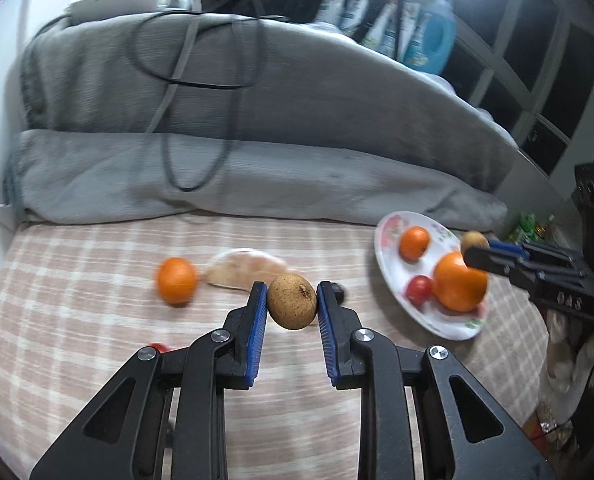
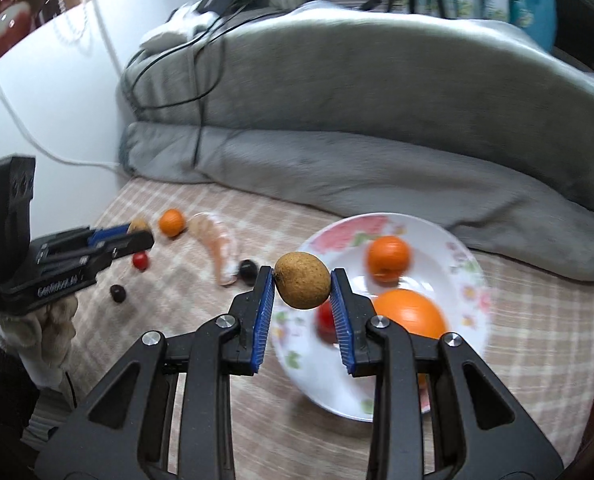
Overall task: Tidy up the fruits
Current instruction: 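Carry the held kiwis with both tools over the plate, then open both tools to drop the kiwis onto the plate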
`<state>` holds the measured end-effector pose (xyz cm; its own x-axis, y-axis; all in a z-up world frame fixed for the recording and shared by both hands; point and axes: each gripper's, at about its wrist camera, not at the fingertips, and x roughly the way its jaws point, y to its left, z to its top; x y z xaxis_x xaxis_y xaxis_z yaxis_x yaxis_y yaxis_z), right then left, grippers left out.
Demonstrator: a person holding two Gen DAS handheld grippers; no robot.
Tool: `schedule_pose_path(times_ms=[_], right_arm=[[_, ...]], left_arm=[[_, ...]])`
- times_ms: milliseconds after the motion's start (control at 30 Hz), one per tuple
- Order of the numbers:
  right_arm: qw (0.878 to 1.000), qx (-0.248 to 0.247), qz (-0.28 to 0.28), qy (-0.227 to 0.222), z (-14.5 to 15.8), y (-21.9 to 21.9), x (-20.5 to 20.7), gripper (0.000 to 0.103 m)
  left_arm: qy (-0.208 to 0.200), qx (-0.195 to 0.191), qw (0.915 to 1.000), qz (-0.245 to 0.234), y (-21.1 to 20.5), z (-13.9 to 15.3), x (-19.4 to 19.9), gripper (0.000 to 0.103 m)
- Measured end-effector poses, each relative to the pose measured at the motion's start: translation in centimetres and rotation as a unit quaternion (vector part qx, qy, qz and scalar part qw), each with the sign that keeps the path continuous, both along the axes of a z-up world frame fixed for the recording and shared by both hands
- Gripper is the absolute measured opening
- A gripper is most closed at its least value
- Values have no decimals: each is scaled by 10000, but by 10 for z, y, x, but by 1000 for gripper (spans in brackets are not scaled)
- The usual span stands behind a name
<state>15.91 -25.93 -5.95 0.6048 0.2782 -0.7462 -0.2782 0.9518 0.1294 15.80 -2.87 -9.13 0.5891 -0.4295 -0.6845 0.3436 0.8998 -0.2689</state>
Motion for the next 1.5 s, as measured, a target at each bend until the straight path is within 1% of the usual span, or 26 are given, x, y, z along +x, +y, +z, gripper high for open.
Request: schedule_pose_path(times_ms=[300, 533, 733, 1000, 1400, 1433, 1467, 1500], right_arm=[[9991, 60, -429, -37, 1, -48, 3, 30], [9982, 70, -601, 21, -7, -72, 11, 30], [9978, 73, -653, 75, -14, -82, 21, 30], [9978, 107, -621, 193, -22, -84, 30, 30], [9977, 163, -632, 192, -24, -85, 31, 30], [9977, 168, -631, 191, -24, -85, 31, 31], [9977, 178, -624, 189, -24, -85, 31, 34], [9977, 177, -632, 174, -23, -85, 30, 48]], left_arm=[[22, -35, 9985, -541, -58, 1, -7, 23], [66, 8, 9960, -888, -96, -3, -13, 24], [107, 106, 9938, -1098, -121, -8, -17, 24], [133, 183, 9915, -1282, -139, -12, -21, 24], [176, 166, 9907, -1340, -146, -15, -18, 24], [169, 158, 9907, -1343, -147, -15, -17, 24], [162, 159, 9906, -1350, -147, -15, -18, 24], [156, 171, 9904, -1360, -147, -15, -18, 24]])
